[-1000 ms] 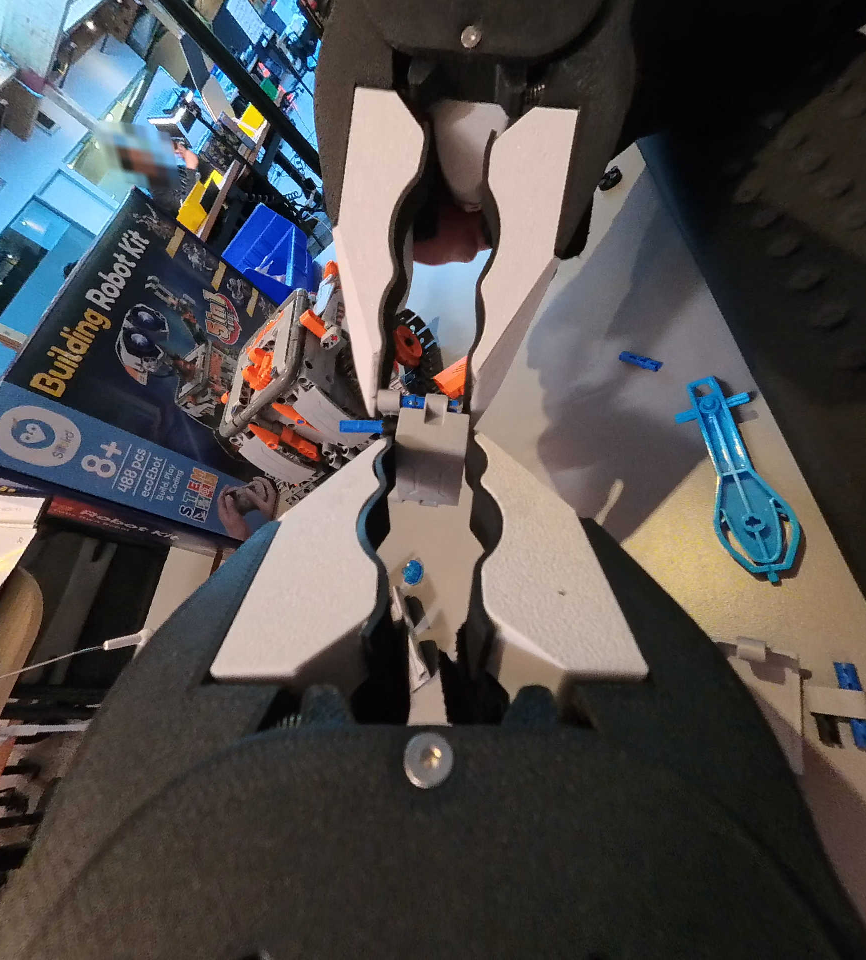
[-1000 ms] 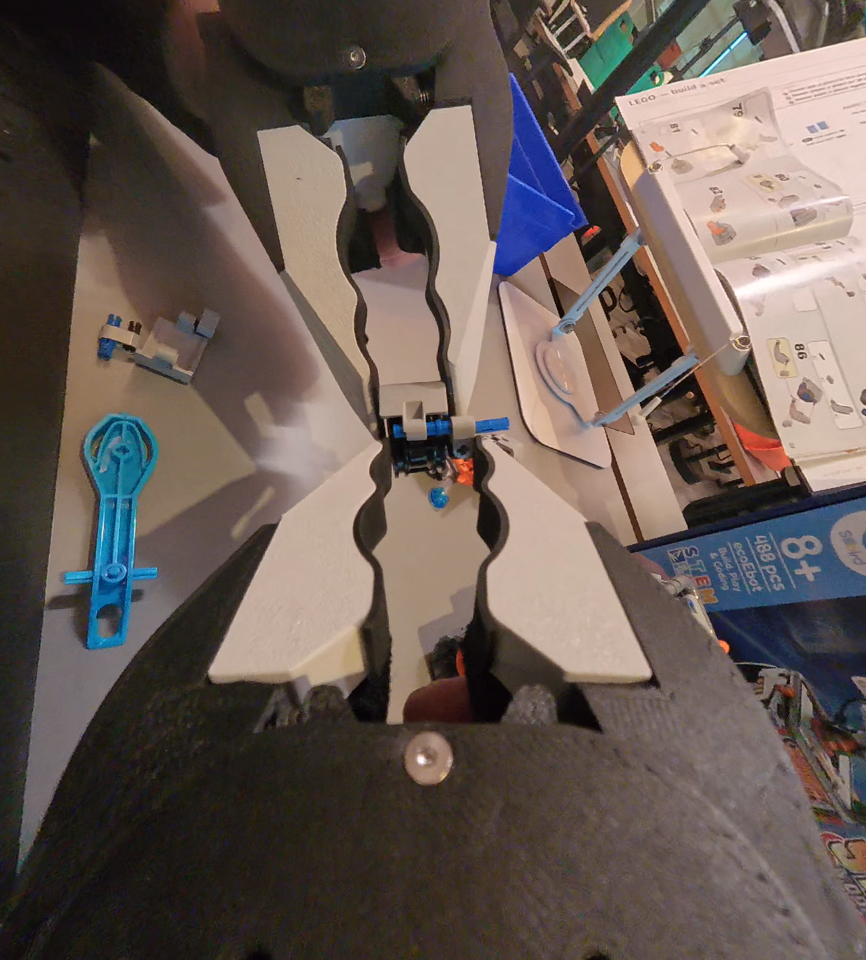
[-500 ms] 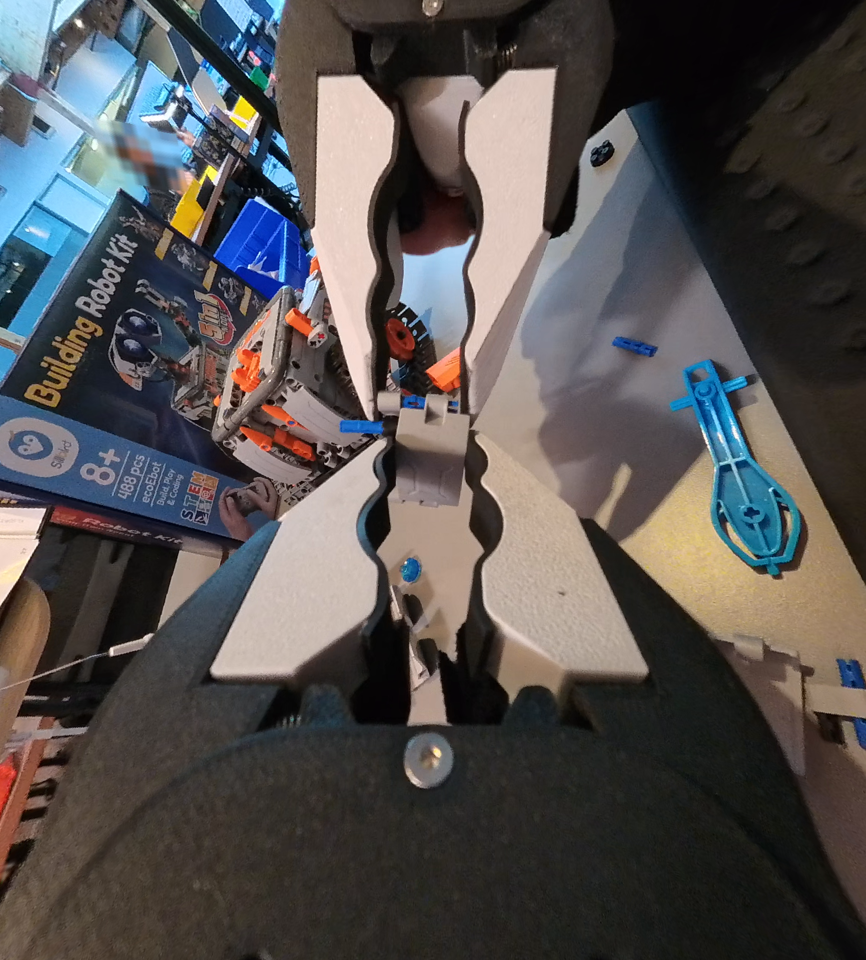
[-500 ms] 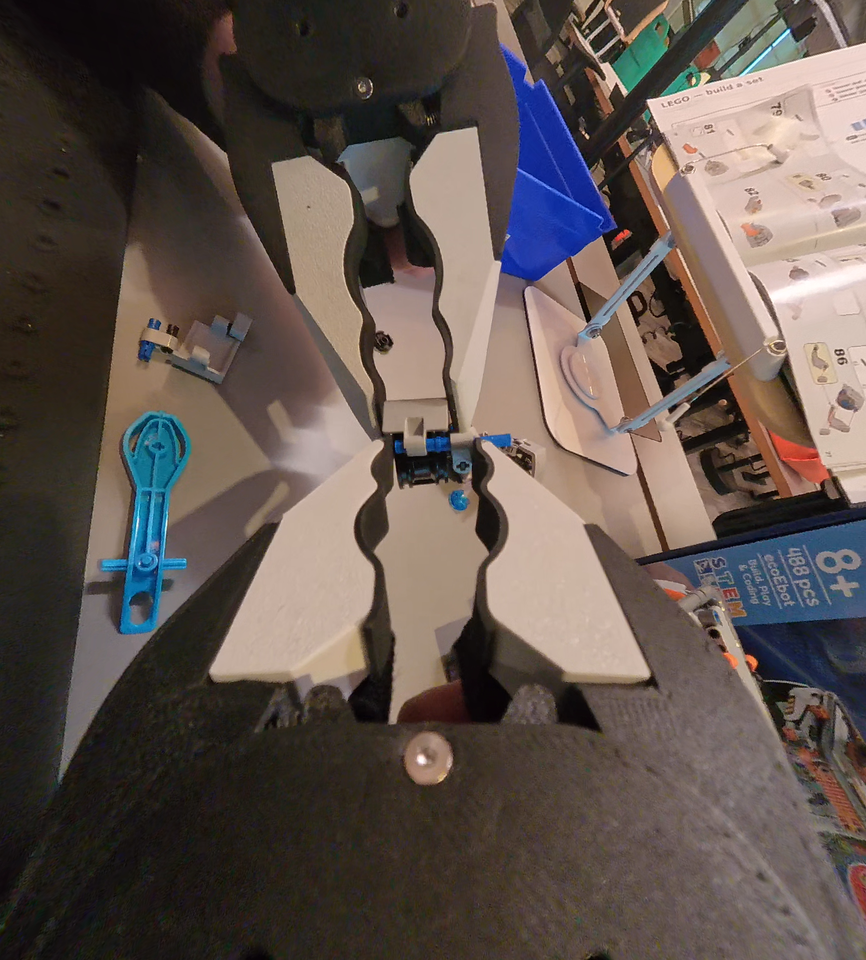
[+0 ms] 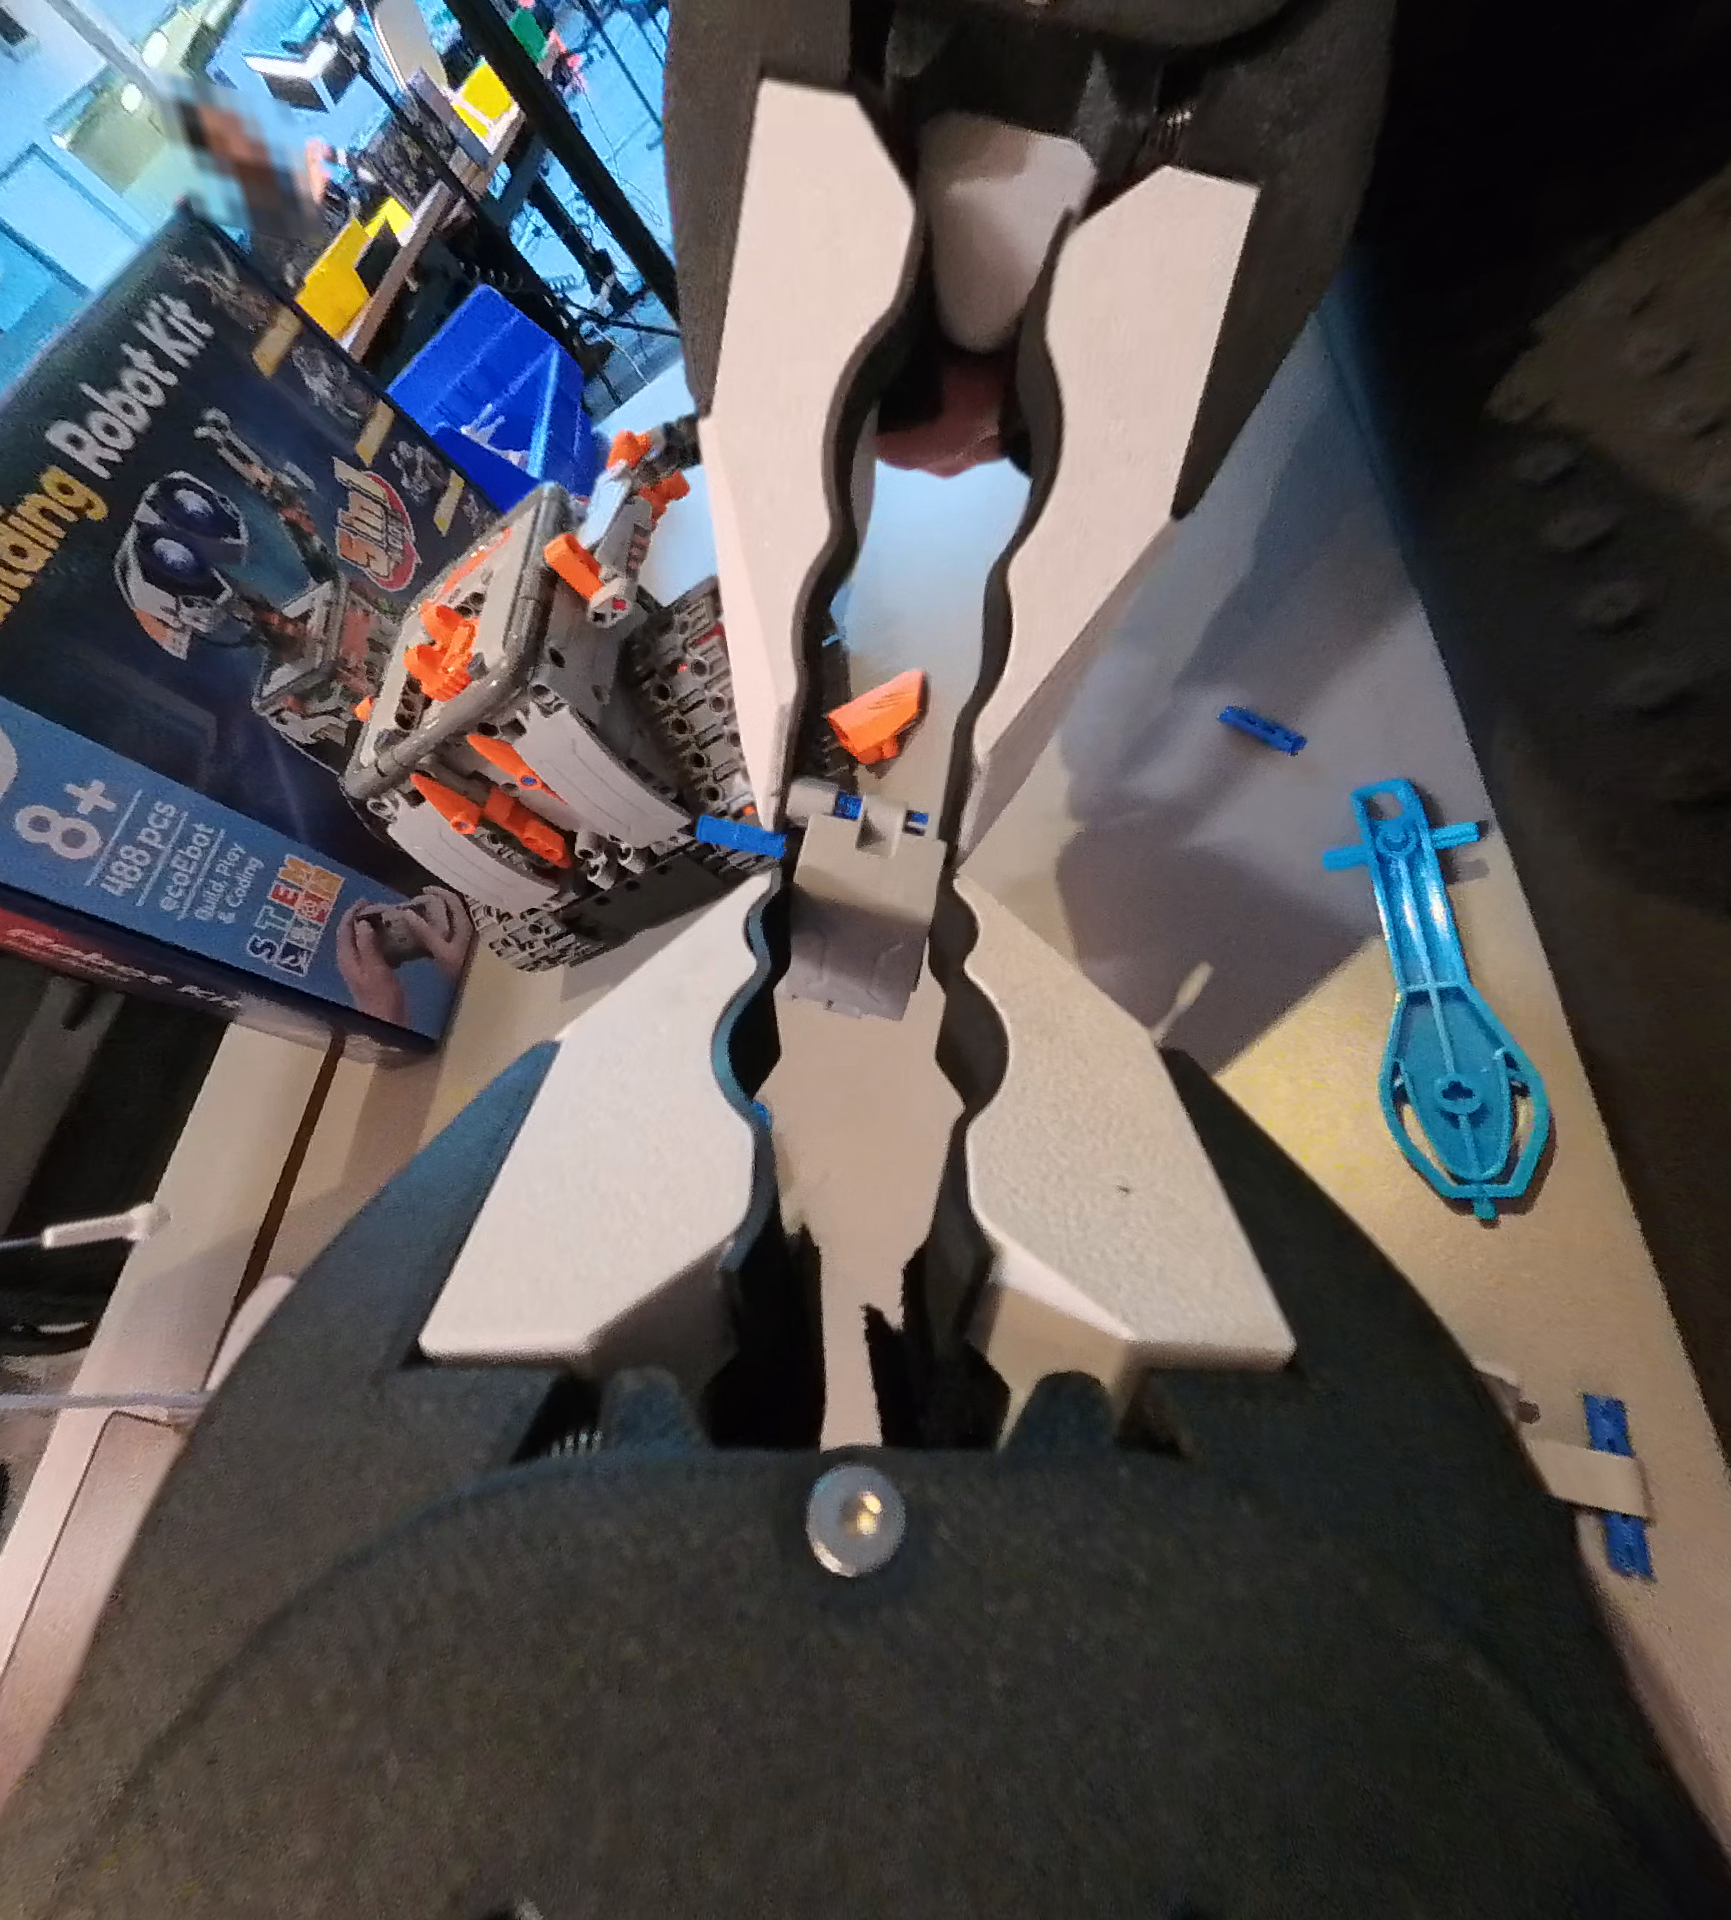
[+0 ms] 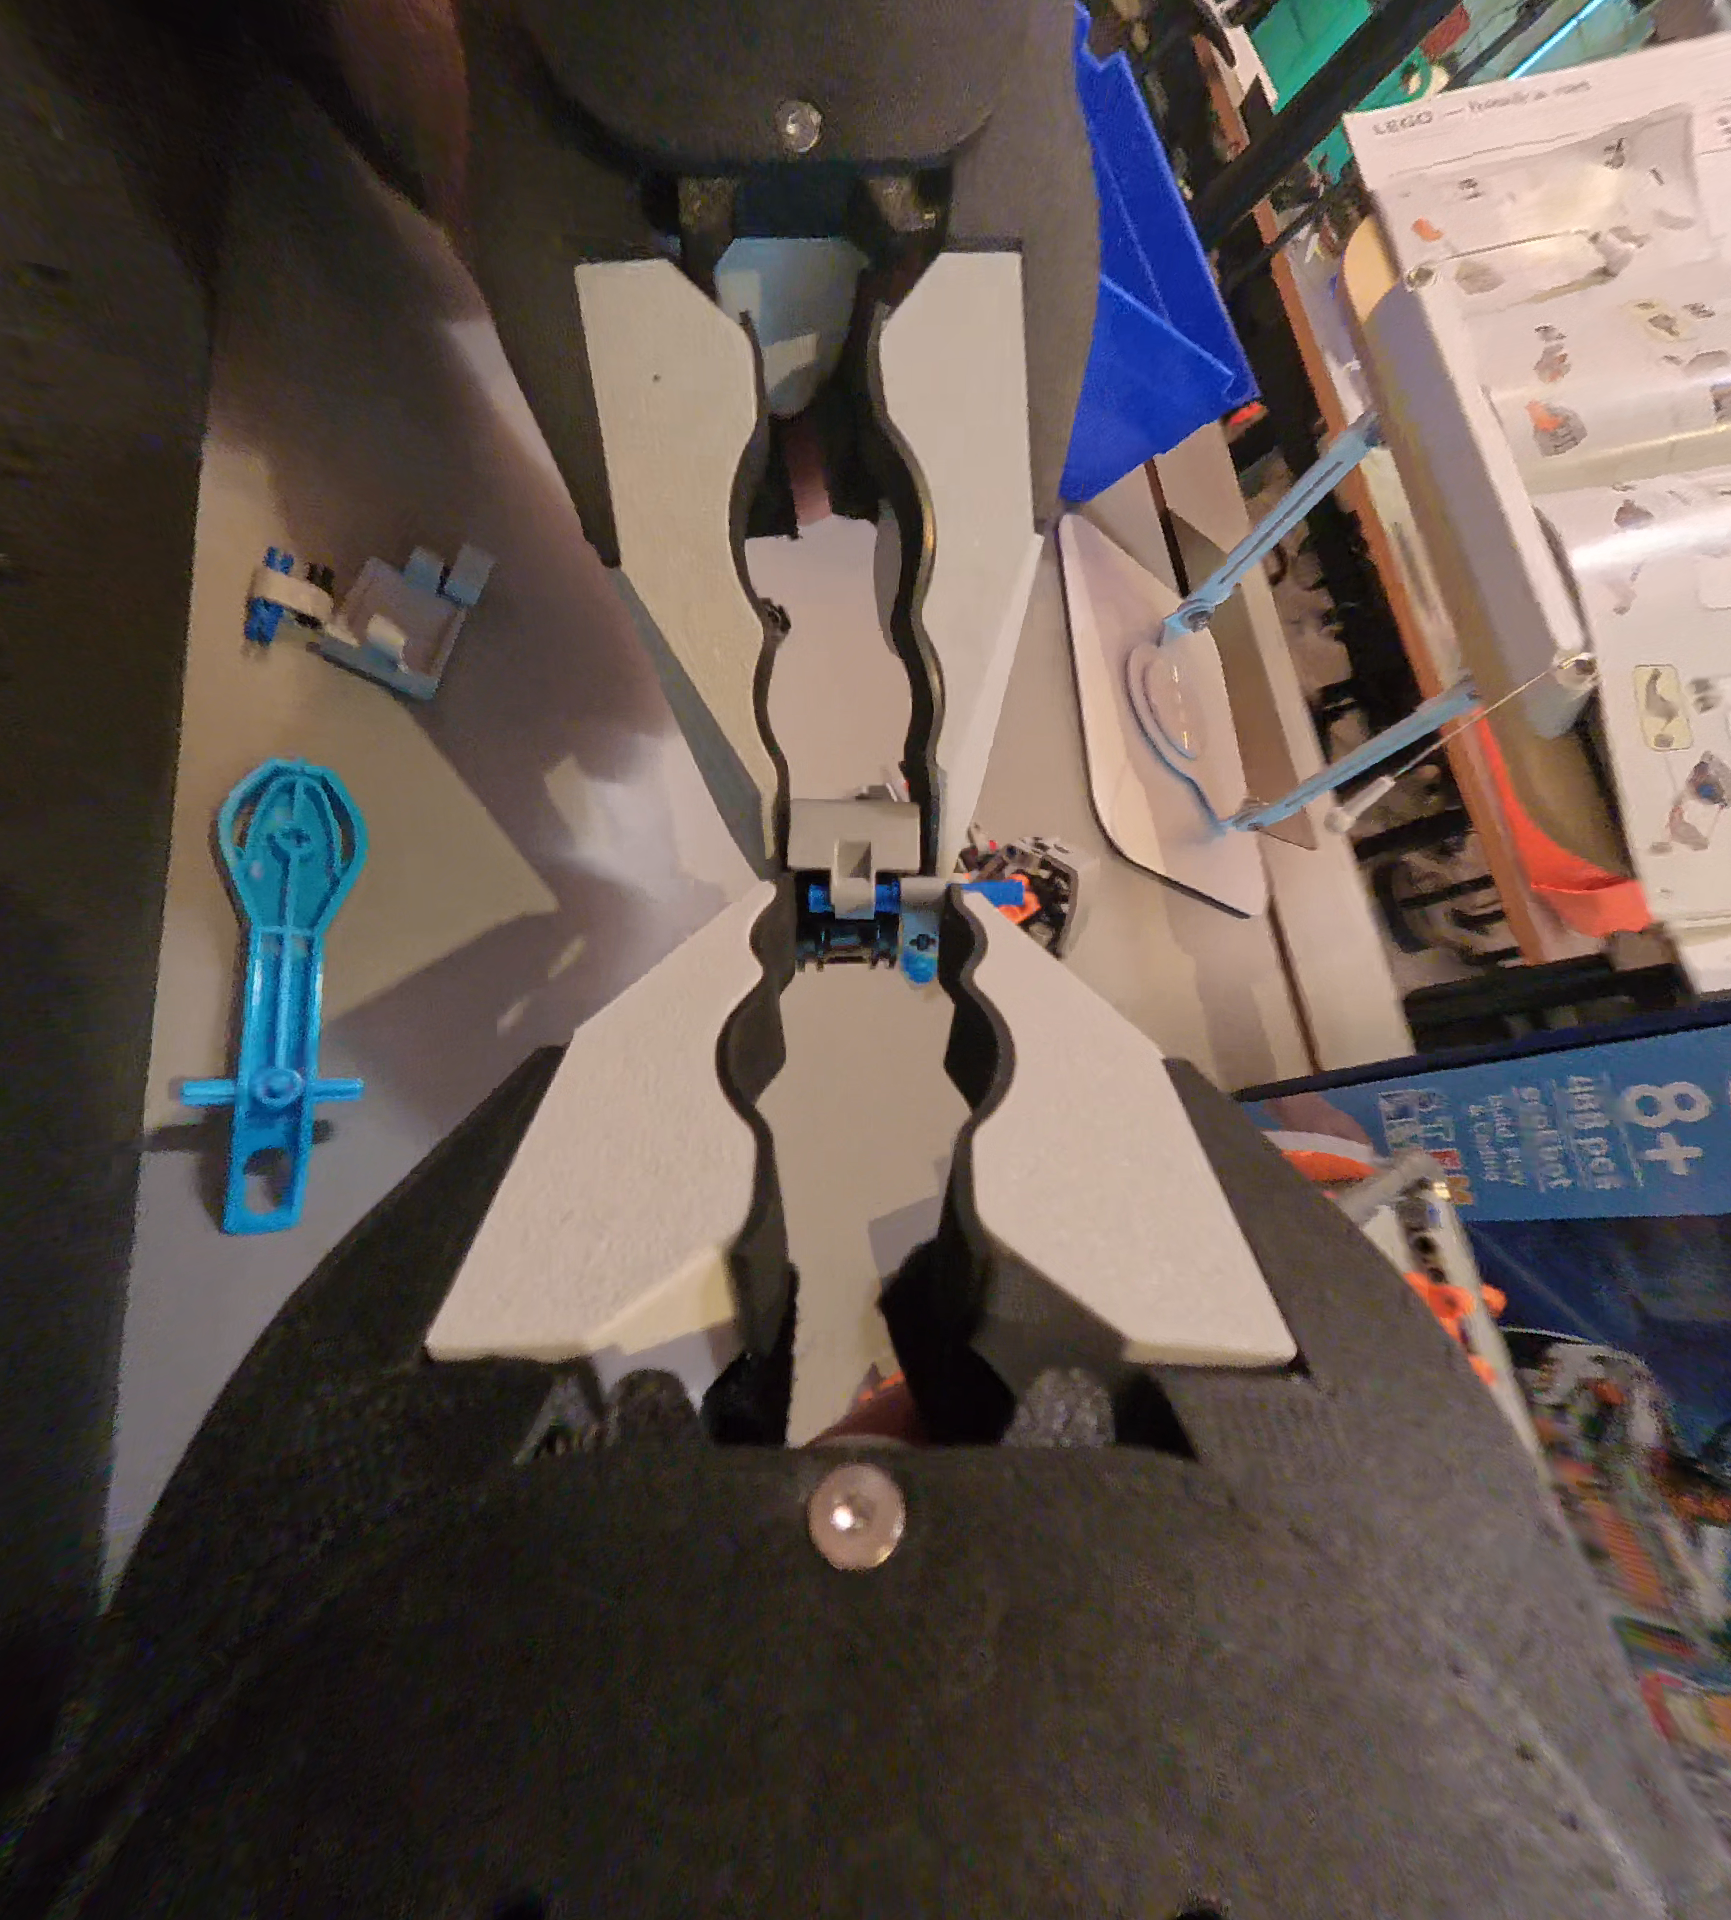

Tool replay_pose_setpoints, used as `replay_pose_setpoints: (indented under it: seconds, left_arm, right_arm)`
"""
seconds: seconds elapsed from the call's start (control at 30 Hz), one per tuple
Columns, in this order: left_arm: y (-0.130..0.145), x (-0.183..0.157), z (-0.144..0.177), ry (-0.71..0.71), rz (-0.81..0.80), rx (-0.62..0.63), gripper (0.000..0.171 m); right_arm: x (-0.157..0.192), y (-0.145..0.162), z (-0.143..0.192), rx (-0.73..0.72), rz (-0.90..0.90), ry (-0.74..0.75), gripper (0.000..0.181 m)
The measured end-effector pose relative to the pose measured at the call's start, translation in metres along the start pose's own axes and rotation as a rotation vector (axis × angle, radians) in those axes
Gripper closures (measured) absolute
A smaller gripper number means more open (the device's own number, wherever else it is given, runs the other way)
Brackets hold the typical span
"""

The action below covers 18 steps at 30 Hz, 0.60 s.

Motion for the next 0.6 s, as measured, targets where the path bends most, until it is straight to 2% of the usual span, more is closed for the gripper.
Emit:
replay_pose_setpoints:
  seconds: [0.33,0.6]
  left_arm:
    - [0.0087,0.0015,-0.0046,0.017,0.076,0.013,0.147]
    - [0.0079,0.0024,-0.0048,0.023,0.088,0.006,0.147]
  right_arm:
    - [0.005,0.0024,-0.0071,0.056,0.051,0.038,0.158]
    - [0.0,0.0038,-0.0053,0.021,-0.039,-0.007,0.158]
Point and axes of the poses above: each gripper's, where its closed fingertips meet, z back along the fingers, y out of its underside, x = y × z across the jaws, the point moved 8 cm from there along z, back along the fingers
